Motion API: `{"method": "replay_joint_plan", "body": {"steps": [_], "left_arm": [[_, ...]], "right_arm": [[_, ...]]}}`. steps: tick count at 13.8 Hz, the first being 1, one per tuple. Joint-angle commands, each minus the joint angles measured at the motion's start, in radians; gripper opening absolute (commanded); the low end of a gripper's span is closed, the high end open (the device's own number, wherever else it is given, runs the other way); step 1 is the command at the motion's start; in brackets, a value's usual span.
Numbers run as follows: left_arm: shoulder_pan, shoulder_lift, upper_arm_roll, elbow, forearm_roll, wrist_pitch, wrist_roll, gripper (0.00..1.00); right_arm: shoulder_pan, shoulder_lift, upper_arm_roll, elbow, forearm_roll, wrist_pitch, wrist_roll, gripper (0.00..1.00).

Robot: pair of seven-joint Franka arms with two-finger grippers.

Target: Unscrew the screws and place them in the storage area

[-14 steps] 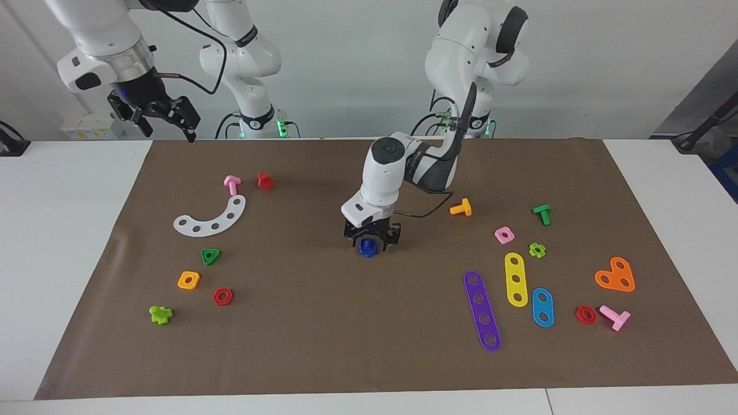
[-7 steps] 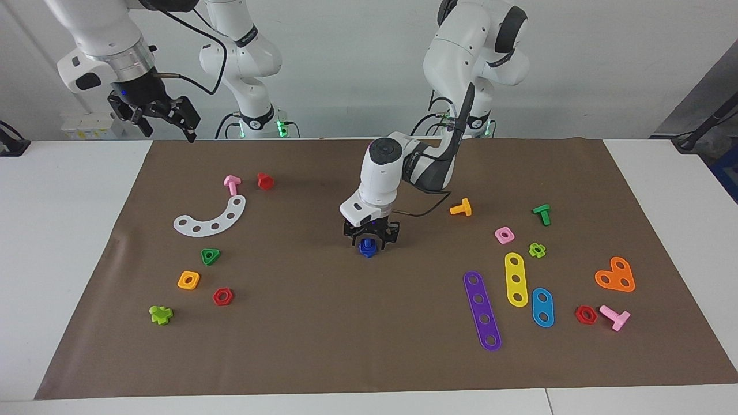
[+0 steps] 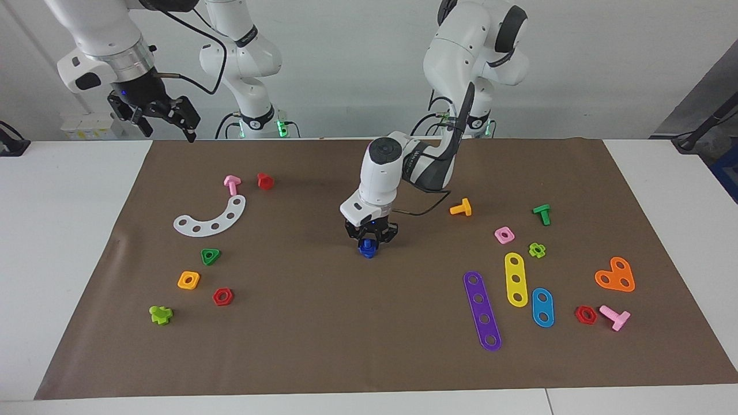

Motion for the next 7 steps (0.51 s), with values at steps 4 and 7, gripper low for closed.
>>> {"method": "replay_joint_plan", "body": {"steps": [4, 7], "left_arm": [[-0.017, -0.03, 0.019, 0.016, 0.015, -0.051, -0.028, 0.17], [-0.017, -0.051, 0.019, 0.035, 0.015, -0.091, -0.028, 0.18]], "right_arm": [[-0.007, 0.004, 0.002, 0.015, 0.021, -0.016, -0.017, 1.0], [-0.007, 0.004, 0.002, 0.015, 0.021, -0.016, -0.017, 1.0]]}}
